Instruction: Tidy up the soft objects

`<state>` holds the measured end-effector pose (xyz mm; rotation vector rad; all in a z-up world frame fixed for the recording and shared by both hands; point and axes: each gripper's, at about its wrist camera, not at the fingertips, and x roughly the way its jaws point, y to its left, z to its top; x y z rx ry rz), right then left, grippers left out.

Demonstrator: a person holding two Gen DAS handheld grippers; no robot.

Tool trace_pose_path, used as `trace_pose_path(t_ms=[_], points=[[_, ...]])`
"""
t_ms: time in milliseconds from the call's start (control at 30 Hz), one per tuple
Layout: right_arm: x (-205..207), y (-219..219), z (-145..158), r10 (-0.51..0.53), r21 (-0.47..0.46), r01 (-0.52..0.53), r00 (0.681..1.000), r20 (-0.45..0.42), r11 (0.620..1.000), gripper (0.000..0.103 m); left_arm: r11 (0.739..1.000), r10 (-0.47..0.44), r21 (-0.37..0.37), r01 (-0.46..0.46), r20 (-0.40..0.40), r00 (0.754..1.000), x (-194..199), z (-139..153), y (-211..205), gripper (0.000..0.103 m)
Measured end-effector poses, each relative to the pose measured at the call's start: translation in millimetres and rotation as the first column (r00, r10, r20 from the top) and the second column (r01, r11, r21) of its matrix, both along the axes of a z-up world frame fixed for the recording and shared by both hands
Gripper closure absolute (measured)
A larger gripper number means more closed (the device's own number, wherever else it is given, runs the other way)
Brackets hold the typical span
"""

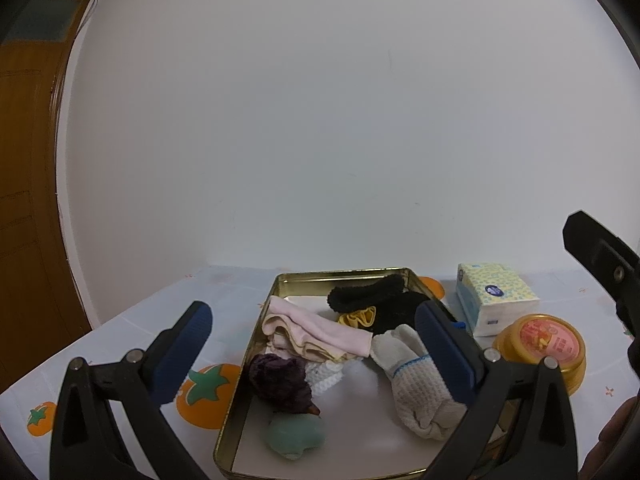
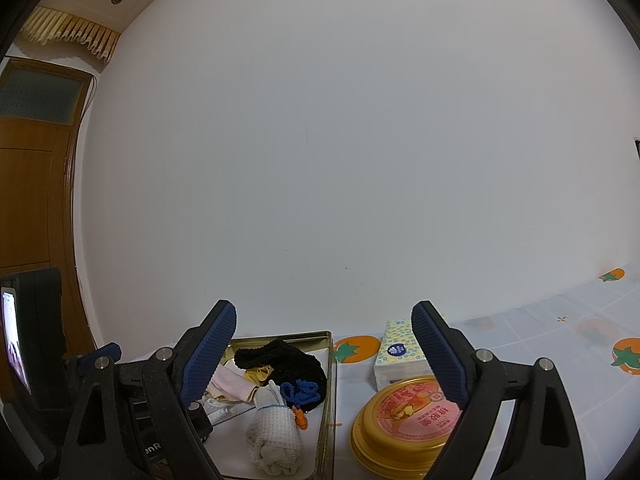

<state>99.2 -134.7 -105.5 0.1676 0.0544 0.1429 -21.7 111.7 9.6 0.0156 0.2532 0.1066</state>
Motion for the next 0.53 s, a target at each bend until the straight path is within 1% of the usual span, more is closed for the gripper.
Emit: trace_pose_path(t_ms=[233,533], points=[[0.1,-0.1,-0.2,0.000,0.000,0.000,1.000,0.000,1.000,0.011,1.000,-0.007,-0.015,0.007,-0.013,1.000,1.4,-1.7,0.2,0.000],[0.2,-1.3,-0.5,-0.001,0.001,0.001,1.000,-0.003,1.000,0.011,1.000,-0.004,-0.012,0.004,-0.019,1.000,1.2,-2.2,-0.1,0.000]])
